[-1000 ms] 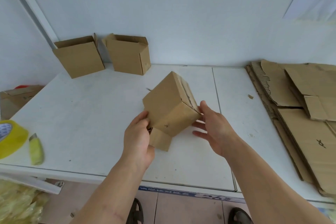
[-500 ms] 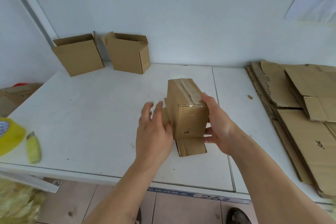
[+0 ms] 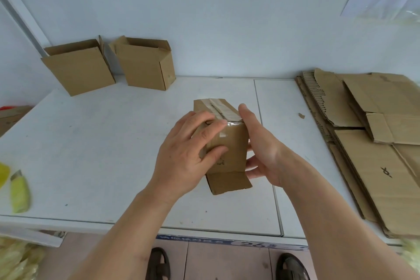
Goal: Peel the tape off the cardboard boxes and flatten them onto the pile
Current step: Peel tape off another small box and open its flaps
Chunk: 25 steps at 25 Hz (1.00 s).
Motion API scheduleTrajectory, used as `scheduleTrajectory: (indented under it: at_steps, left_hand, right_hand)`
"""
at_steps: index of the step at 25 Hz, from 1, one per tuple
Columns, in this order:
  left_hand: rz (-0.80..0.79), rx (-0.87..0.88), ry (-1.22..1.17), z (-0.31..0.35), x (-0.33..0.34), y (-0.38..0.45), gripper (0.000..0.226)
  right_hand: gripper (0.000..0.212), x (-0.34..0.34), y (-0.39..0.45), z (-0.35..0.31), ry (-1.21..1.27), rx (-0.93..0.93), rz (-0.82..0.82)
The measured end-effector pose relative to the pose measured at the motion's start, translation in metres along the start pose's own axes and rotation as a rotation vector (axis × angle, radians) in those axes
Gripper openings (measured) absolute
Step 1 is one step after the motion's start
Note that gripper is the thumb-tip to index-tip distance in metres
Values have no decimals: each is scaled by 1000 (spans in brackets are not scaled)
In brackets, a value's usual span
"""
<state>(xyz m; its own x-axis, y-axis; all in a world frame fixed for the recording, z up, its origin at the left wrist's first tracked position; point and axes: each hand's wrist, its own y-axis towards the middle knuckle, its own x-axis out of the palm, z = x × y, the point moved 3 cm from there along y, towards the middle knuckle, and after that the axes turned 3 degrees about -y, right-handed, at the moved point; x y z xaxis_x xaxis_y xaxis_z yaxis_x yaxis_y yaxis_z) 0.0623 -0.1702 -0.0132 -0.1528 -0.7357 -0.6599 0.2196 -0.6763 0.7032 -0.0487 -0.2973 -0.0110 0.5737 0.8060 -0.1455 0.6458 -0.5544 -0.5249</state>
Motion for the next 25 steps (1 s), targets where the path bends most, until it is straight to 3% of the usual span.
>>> scheduleTrajectory:
  at_steps: [12,20,22,25]
  left_hand:
    - [185,93,48,4,-1,7,16]
    - [204,197,102,13,2,9,5]
    - [188,194,48,16,4,7,11]
    - [98,90,-73,16,8,-1,25]
  right_hand:
    - [65,1,-6,-4,-21,-21,-36]
    - [69,-2,-13,-4,-51,-41,-85]
    - [70,-2,-12,2,-119,-39,-98]
    - [55,-7,-2,13,-286,-280,7]
